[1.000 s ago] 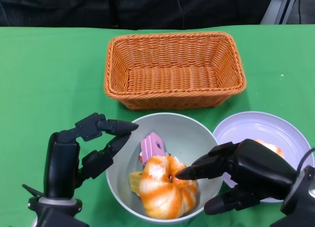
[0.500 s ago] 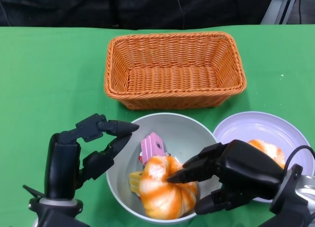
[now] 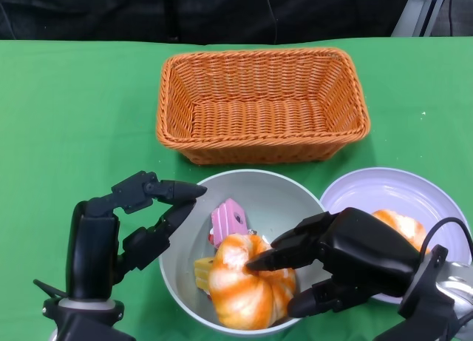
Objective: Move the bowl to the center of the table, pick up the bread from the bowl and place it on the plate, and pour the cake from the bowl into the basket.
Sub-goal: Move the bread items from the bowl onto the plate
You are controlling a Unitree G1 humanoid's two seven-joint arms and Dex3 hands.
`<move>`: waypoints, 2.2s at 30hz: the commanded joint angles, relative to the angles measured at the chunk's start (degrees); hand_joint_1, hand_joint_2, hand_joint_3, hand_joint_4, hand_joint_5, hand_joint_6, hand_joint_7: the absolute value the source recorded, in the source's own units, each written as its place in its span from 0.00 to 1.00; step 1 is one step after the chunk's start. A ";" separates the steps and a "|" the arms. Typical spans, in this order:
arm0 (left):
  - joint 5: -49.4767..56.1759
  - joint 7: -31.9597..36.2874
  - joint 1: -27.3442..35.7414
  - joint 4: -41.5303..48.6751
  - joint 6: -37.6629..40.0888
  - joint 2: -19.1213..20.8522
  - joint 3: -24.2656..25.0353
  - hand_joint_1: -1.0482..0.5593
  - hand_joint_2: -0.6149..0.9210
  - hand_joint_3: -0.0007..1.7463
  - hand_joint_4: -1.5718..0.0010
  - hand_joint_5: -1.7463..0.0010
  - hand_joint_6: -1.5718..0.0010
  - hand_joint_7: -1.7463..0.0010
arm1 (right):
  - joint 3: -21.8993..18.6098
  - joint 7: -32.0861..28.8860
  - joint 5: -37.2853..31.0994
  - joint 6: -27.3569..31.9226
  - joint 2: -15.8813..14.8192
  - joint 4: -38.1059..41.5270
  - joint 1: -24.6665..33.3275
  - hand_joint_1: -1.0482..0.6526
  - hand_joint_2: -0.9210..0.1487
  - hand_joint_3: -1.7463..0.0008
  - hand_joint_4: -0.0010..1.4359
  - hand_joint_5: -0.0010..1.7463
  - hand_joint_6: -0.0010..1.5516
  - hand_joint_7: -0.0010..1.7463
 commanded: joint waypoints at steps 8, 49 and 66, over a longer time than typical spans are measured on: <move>-0.27 1.14 0.04 -0.21 -0.76 0.35 0.12 0.51 1.00 0.12 0.49 0.40 0.37 0.68 | 1.48 -0.61 -3.26 0.79 -1.23 0.25 -2.21 0.15 0.00 0.96 0.49 0.02 0.47 0.00; 0.31 2.75 0.70 -2.78 -0.48 -0.46 0.31 0.53 1.00 0.13 0.48 0.40 0.36 0.68 | 9.19 0.15 -8.68 8.33 -1.03 1.91 -7.17 0.10 0.00 0.95 0.43 0.00 0.47 0.00; 0.12 2.68 0.92 -3.03 -0.58 -0.48 0.18 0.51 1.00 0.11 0.48 0.41 0.37 0.68 | 11.50 5.03 -10.11 13.77 -0.83 -1.07 -7.67 0.08 0.00 0.97 0.38 0.00 0.42 0.00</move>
